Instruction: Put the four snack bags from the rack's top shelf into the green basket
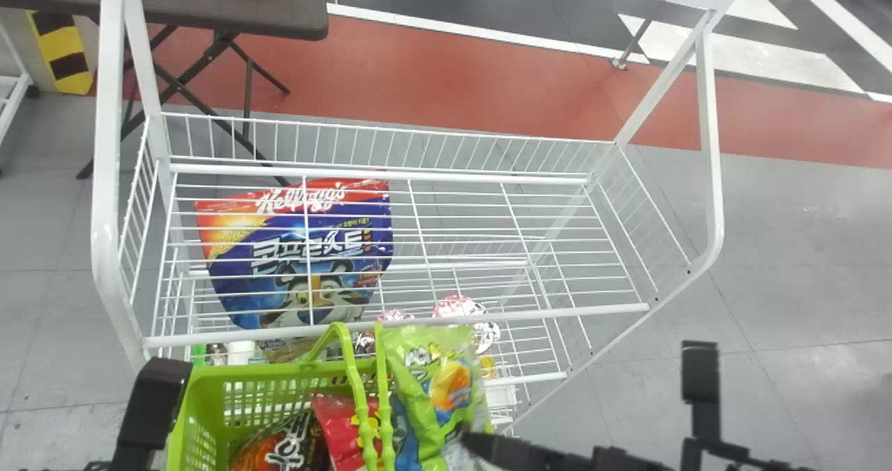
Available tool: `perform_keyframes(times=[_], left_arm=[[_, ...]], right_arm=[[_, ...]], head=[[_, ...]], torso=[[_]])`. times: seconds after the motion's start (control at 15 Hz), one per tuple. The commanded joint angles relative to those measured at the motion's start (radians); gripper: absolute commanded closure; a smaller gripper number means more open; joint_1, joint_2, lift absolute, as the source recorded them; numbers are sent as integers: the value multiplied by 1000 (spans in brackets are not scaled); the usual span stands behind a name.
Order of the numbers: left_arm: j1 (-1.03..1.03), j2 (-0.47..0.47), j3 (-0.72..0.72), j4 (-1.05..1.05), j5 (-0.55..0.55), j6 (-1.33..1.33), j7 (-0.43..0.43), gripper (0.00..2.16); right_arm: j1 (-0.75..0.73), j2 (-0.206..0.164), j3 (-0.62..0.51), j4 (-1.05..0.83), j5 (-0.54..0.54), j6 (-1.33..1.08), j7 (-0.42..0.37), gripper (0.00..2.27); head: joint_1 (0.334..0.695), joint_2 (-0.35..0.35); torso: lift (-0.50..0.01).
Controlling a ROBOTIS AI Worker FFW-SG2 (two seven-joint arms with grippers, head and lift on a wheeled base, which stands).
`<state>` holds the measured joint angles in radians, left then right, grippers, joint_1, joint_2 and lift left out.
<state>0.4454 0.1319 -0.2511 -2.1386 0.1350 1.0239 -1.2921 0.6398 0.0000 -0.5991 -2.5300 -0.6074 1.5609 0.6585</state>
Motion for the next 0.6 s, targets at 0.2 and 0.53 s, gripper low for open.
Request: perform_keyframes(times=[0.2,0.53], left_arm=[[12,0,3,-7,3,-9,-10,1663],[16,2,3,-9,3,-9,-12,1659]], right_arm=[[35,1,159,106,133,11,-22,2246],[41,-8,171,143,204,-89,-80,2243]], head=[[695,-350],[695,-350]], torso=[[0],[0]])
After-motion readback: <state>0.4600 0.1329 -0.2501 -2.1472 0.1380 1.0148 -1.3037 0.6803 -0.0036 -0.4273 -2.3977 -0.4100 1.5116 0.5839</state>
